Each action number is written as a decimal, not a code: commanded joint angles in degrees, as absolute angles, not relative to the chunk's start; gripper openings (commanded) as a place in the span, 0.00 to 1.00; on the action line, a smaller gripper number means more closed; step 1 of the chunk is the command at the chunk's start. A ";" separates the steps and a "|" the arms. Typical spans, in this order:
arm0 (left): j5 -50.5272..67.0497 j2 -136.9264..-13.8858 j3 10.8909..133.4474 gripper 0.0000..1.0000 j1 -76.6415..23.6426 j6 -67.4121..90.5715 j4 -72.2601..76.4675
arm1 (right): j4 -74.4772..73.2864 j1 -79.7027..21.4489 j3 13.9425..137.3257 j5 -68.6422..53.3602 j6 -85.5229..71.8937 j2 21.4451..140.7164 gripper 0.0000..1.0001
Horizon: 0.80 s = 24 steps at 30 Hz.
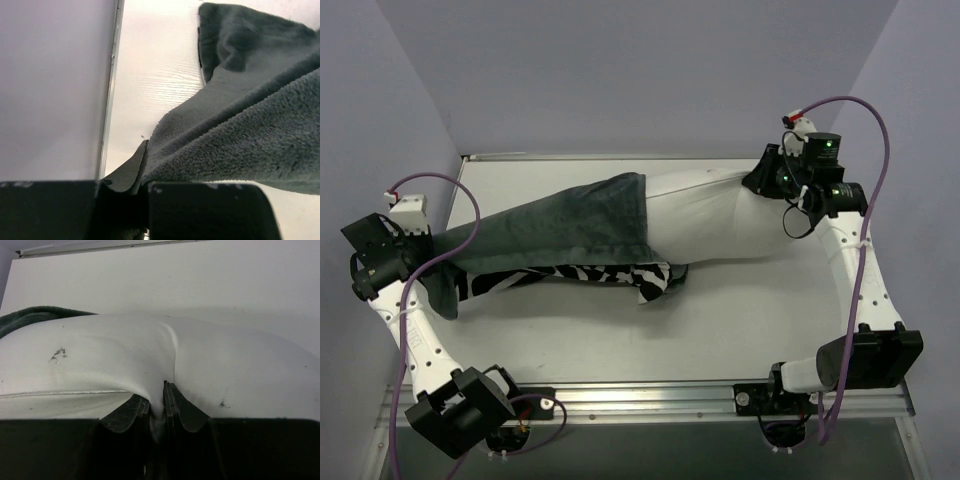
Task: Remove the pillowcase from the pillow
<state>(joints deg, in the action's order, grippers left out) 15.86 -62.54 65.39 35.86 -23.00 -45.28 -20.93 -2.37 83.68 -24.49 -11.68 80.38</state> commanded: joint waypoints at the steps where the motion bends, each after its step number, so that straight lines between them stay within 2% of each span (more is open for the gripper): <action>1: 7.03 -63.01 67.85 0.02 40.07 -24.78 -35.95 | -15.90 6.05 86.04 -13.19 -9.67 75.59 0.00; 6: 5.45 -64.86 70.13 0.02 42.71 -24.96 -34.72 | -17.32 10.28 88.41 -7.65 -8.09 74.71 0.00; 12: 7.73 -71.10 77.16 0.02 50.70 -24.43 -35.24 | -15.47 14.06 92.90 -6.32 -10.28 74.71 0.00; 24: 6.67 -69.34 74.18 0.02 45.62 -25.84 -33.66 | -18.46 13.71 105.98 1.15 -8.70 75.58 0.00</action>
<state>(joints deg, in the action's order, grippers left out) 9.17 -70.50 73.08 46.61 -25.50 -39.16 -28.01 13.17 101.30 -5.43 -8.62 77.45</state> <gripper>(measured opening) 0.037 0.132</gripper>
